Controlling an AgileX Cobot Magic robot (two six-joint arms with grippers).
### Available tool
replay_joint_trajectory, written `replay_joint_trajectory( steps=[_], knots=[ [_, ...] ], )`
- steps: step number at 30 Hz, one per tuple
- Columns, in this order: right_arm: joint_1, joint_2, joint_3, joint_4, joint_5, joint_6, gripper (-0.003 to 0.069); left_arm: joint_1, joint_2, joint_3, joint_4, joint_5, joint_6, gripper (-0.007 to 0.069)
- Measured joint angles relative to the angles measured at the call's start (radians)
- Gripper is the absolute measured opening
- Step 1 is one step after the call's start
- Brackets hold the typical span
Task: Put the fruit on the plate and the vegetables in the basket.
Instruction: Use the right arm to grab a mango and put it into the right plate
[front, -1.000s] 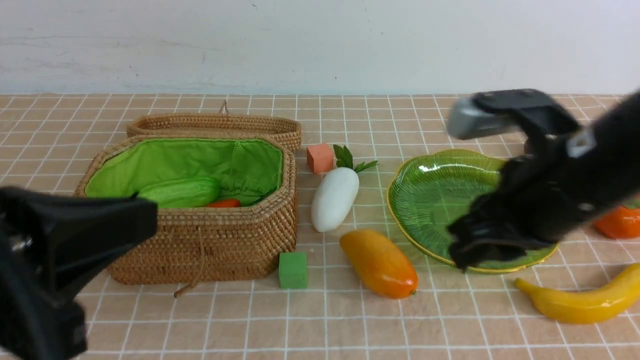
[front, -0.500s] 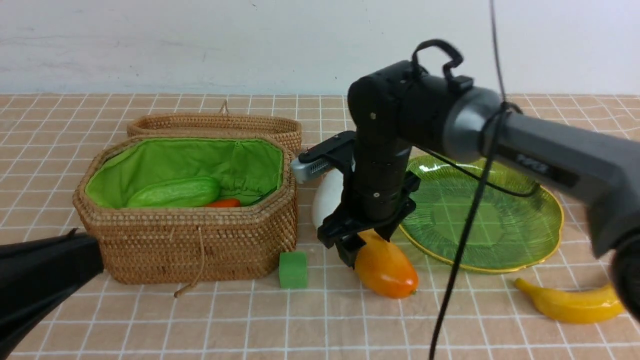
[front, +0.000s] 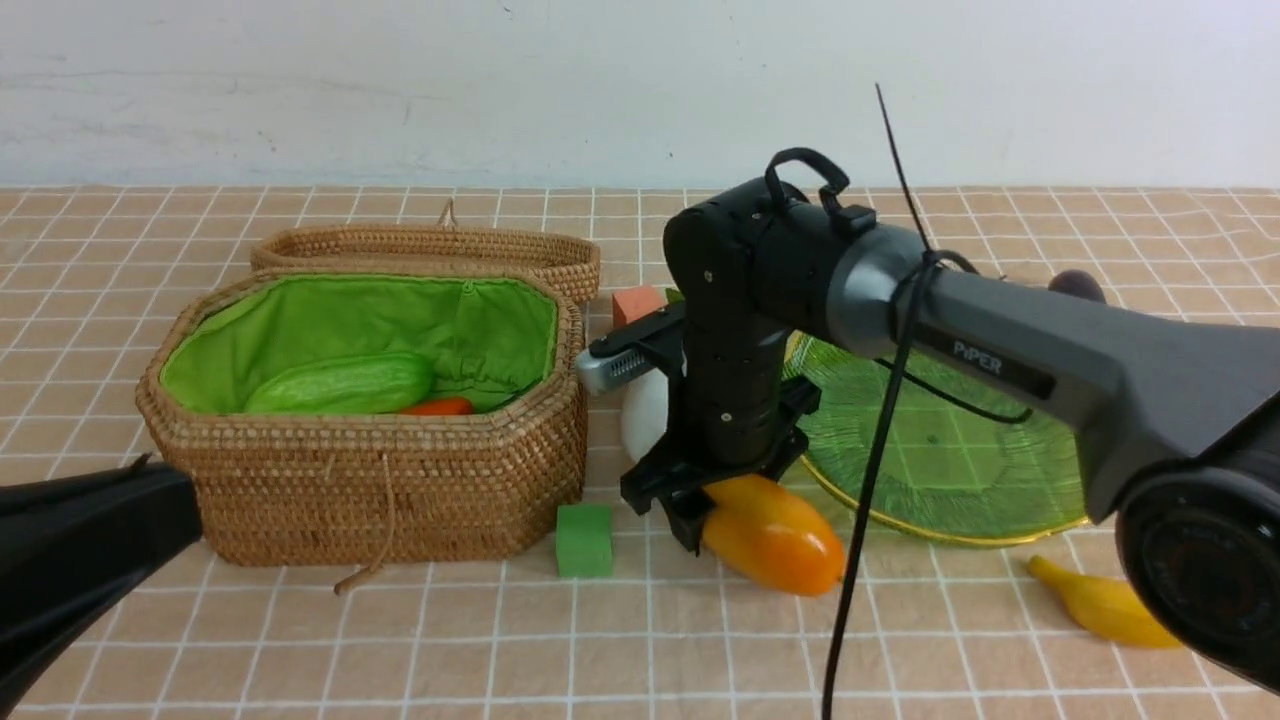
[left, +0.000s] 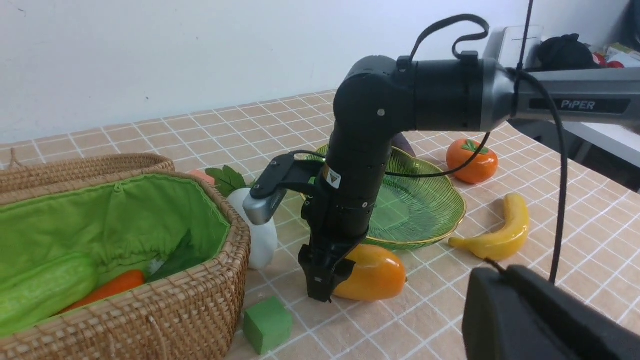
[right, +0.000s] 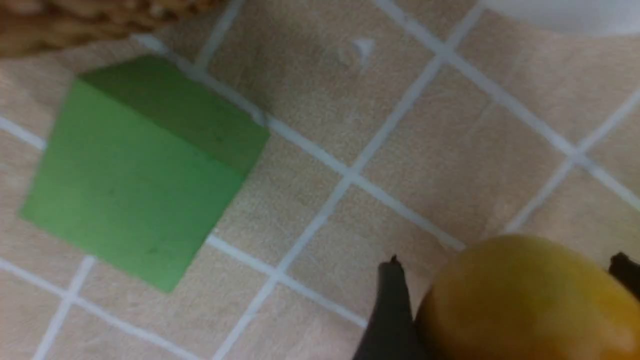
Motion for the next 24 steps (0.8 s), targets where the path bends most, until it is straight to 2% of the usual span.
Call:
replay_joint_trajectory(
  steps=[5,9,10,12,13,14,15,16,18,24],
  knots=[
    [0.0,-0.106,0.0,-0.025,0.002,0.052,0.0499,0.0,0.0,0.0,0.0,-0.002,0.0,-0.0013],
    [-0.039,-0.249,0.0,-0.084,0.005,0.12,0.0499,0.0,0.0,0.0,0.0,-0.003,0.0,-0.0013],
    [-0.091,-0.277,-0.001,-0.094,0.005,0.151,0.0499,0.0,0.0,0.0,0.0,-0.003,0.0,-0.0013],
    [-0.136,-0.29,-0.002,-0.097,0.006,0.169,0.0499,0.0,0.0,0.0,0.0,-0.005,0.0,-0.0013],
    [-0.206,-0.289,-0.001,-0.099,0.007,0.192,0.0499,0.0,0.0,0.0,0.0,-0.011,0.0,-0.0013],
    [-0.216,-0.289,-0.001,-0.099,0.007,0.195,0.0499,0.0,0.0,0.0,0.0,-0.013,0.0,-0.0013],
    [-0.304,-0.267,0.019,-0.087,0.007,0.208,0.0499,0.0,0.0,0.0,0.0,-0.019,0.0,-0.0013],
    [-0.313,-0.267,0.022,-0.085,0.006,0.208,0.0499,0.0,0.0,0.0,0.0,-0.022,0.0,-0.0013],
    [-0.411,-0.204,0.052,-0.028,-0.025,0.192,0.0499,0.0,0.0,0.0,0.0,-0.023,0.0,-0.0013],
    [-0.47,-0.101,0.06,0.057,-0.141,0.154,0.0499,0.0,0.006,0.001,0.007,-0.026,0.0,-0.0013]
  ],
)
